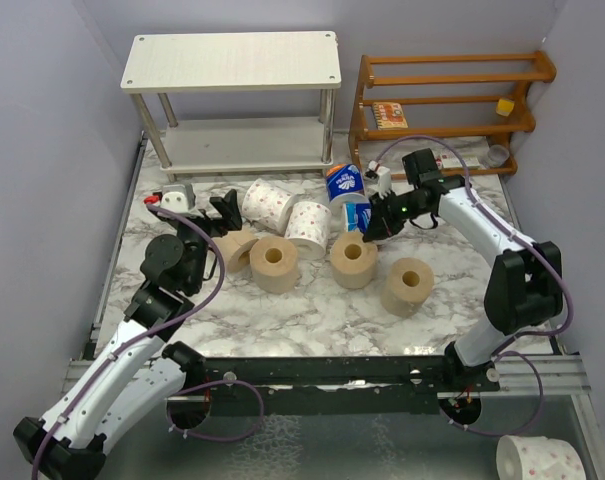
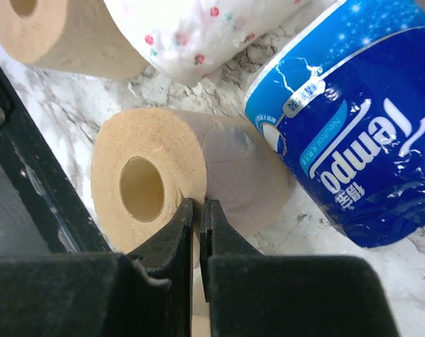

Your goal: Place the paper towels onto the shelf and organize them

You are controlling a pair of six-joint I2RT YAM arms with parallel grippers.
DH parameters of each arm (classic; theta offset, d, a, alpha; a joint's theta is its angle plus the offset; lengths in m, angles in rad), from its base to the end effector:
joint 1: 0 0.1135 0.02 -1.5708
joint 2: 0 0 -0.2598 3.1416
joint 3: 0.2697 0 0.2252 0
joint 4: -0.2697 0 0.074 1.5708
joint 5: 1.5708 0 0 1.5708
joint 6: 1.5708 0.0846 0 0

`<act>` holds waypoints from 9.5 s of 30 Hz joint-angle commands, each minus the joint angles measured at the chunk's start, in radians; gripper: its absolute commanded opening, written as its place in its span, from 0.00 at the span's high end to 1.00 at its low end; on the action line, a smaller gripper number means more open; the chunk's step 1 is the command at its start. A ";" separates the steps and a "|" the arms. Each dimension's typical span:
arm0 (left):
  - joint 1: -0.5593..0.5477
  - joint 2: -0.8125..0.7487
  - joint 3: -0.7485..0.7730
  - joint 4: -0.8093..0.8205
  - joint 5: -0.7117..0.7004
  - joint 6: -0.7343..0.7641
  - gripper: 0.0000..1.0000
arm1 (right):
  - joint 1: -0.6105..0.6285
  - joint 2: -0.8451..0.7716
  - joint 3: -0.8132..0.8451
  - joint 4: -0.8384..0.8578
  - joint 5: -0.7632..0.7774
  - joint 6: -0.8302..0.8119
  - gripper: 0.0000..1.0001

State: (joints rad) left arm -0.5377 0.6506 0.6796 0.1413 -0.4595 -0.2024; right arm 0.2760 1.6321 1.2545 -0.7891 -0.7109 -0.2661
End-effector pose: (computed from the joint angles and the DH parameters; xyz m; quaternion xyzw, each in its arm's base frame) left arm 0.1705 -0.0580 0.3625 -0.0670 0.6477 -0.1325 0.7473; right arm 0.2872 0.1387 0.2216 -0.3132 0.8662 0.3419 0.1864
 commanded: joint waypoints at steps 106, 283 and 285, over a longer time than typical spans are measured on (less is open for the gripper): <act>0.004 0.101 0.058 -0.028 0.007 0.003 0.11 | 0.117 0.196 0.269 0.376 0.218 0.150 0.43; 0.003 0.171 0.117 -0.124 -0.112 0.050 0.10 | 0.414 0.327 0.838 0.290 0.466 -0.656 0.99; 0.004 0.101 0.093 -0.100 -0.205 0.046 0.10 | 0.434 0.410 0.920 0.290 0.486 -0.682 0.99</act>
State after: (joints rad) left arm -0.5377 0.8703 0.7624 0.0143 -0.5270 -0.1265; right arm 0.6487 1.9289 2.0018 -0.5316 -0.2333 -0.8890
